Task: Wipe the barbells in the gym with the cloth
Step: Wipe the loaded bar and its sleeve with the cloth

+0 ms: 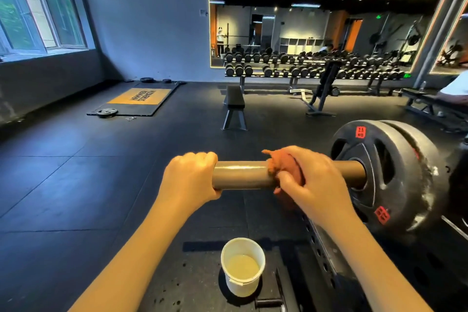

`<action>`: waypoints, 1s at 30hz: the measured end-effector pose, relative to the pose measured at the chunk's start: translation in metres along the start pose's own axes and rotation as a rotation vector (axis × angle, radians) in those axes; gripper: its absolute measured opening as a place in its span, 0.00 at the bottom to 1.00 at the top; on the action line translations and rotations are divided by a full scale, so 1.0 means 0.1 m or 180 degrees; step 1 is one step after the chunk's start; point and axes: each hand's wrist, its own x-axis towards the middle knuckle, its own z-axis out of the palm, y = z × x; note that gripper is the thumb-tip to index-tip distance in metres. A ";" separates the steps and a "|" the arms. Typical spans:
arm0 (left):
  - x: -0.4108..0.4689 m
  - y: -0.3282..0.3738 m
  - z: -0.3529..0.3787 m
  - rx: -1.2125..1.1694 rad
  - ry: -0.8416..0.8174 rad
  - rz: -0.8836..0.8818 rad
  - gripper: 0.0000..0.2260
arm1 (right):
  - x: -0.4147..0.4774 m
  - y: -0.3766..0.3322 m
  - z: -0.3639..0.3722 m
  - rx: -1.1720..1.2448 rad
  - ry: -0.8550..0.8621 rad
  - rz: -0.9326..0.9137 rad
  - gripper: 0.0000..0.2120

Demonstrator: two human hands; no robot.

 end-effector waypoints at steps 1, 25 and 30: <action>-0.01 0.00 0.02 -0.0020 0.0089 0.0019 0.24 | 0.05 0.08 -0.04 -0.0164 0.0121 0.0221 0.19; -0.18 -0.04 -0.15 -0.1775 -0.0318 -0.0595 0.22 | 0.12 -0.31 -0.09 0.0261 -0.1292 0.0007 0.40; 0.09 0.25 -0.42 -0.1819 -0.0245 -0.0457 0.23 | 0.41 0.01 -0.44 -0.1204 -0.1862 0.0142 0.54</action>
